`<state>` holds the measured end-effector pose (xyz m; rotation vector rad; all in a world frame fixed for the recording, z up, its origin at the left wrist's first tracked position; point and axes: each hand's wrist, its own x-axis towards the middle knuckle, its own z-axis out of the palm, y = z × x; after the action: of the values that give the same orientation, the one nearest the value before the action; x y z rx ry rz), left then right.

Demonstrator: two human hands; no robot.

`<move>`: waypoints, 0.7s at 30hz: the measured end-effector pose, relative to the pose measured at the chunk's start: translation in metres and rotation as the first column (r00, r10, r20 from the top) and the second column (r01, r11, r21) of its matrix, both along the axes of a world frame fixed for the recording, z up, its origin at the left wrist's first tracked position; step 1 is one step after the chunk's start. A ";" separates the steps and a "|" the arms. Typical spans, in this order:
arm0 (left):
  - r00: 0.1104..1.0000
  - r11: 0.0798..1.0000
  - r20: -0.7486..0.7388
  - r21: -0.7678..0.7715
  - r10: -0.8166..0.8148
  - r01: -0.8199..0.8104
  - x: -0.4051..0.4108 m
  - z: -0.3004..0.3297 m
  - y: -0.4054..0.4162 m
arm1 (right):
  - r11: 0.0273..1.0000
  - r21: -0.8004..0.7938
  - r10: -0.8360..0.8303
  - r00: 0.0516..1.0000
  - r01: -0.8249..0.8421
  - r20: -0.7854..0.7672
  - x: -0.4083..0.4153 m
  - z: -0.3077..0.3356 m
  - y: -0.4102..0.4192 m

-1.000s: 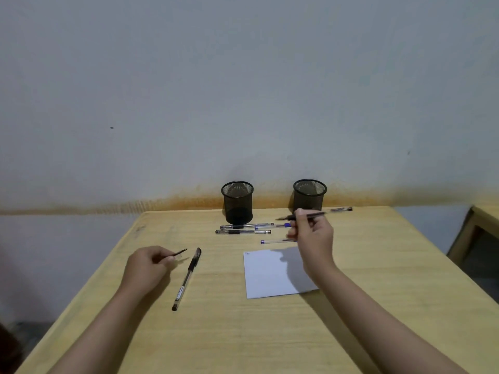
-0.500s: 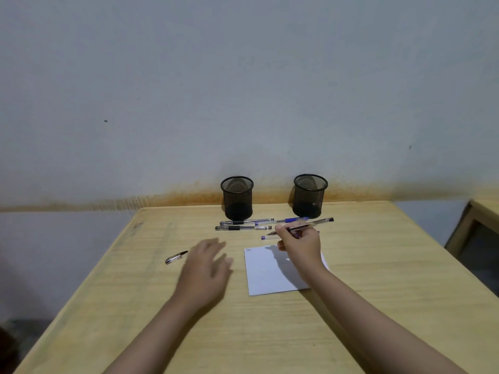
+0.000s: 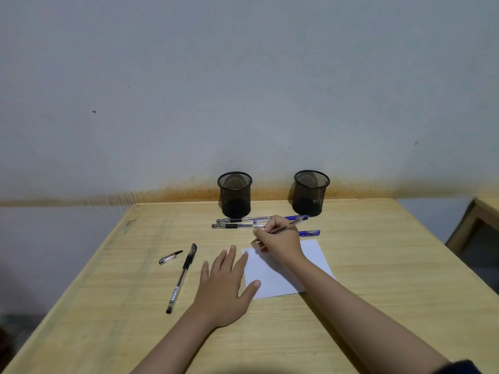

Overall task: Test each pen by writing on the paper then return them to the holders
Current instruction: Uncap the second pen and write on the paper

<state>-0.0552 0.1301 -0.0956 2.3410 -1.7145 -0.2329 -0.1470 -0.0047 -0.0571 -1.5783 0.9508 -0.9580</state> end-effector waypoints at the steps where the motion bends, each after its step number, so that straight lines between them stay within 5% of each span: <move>1: 1.000 1.000 -0.003 -0.011 0.002 -0.002 0.000 0.000 0.000 | 1.000 0.008 0.024 1.000 -0.024 -0.006 0.004 0.000 0.001; 21: 0.998 0.997 0.010 -0.041 0.067 -0.066 0.000 -0.004 -0.003 | 0.996 -0.031 0.081 0.988 -0.086 -0.134 0.011 -0.016 -0.008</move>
<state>-0.0550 0.1272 -0.1000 2.3693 -1.6276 -0.1721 -0.1358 -0.0129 -0.0735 -1.7165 0.9551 -0.8251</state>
